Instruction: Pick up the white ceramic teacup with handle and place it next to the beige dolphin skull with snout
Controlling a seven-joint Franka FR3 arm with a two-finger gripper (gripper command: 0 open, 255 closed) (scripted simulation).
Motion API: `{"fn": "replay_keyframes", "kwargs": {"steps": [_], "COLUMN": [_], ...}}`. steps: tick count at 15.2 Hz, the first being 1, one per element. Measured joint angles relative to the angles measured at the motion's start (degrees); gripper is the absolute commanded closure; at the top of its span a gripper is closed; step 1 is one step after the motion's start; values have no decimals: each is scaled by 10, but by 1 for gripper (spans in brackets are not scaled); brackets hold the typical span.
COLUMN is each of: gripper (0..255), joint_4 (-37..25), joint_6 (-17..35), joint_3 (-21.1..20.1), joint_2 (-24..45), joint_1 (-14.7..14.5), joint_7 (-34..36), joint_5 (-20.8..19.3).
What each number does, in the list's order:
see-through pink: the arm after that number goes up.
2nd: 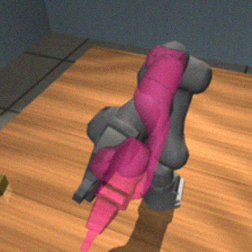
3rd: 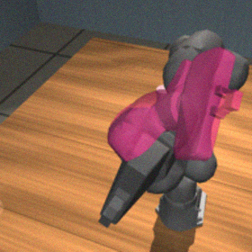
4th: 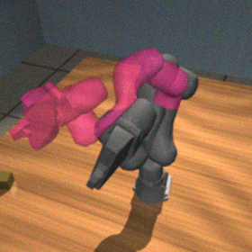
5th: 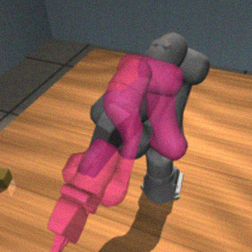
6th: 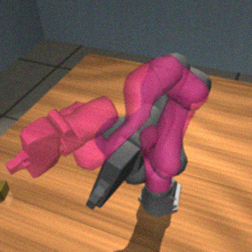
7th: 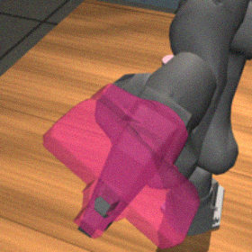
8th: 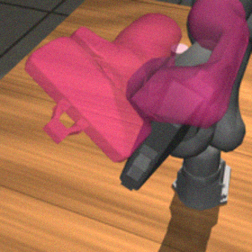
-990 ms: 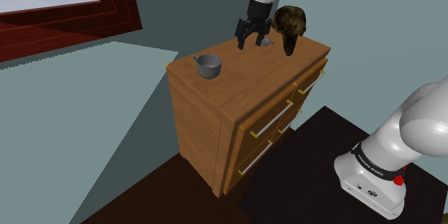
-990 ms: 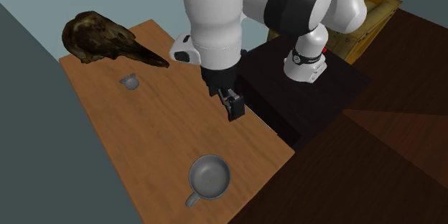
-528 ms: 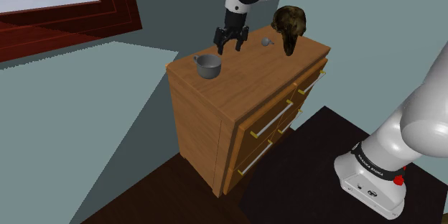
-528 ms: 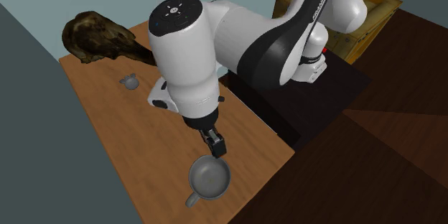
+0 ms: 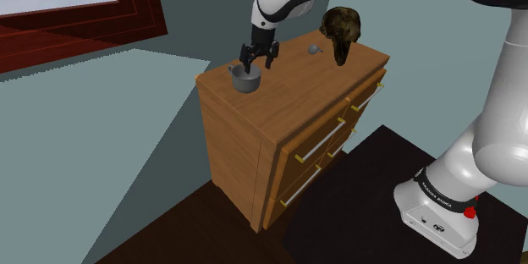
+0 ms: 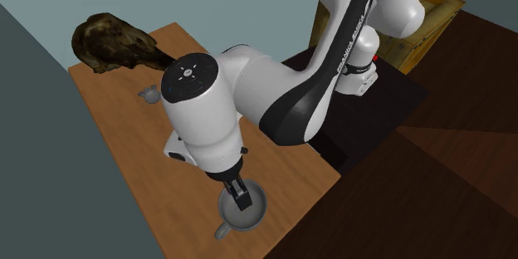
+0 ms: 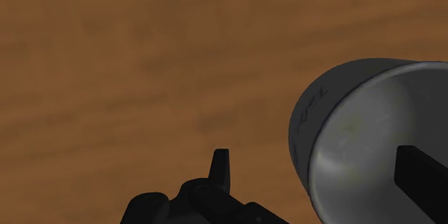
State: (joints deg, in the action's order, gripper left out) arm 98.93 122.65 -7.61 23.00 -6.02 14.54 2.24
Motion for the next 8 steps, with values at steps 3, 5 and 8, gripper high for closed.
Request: {"fn": "replay_keyframes", "kwargs": {"steps": [3,5,8], "gripper": [0,0,0], "joint_4": [7,8,8], "joint_6": [17,21,21], "joint_3": [0,0,1], "joint_2": [10,12,14], "joint_1": [-1,-1,-1], "joint_7": [0,0,0], "joint_5": [-1,-1,-1]}}
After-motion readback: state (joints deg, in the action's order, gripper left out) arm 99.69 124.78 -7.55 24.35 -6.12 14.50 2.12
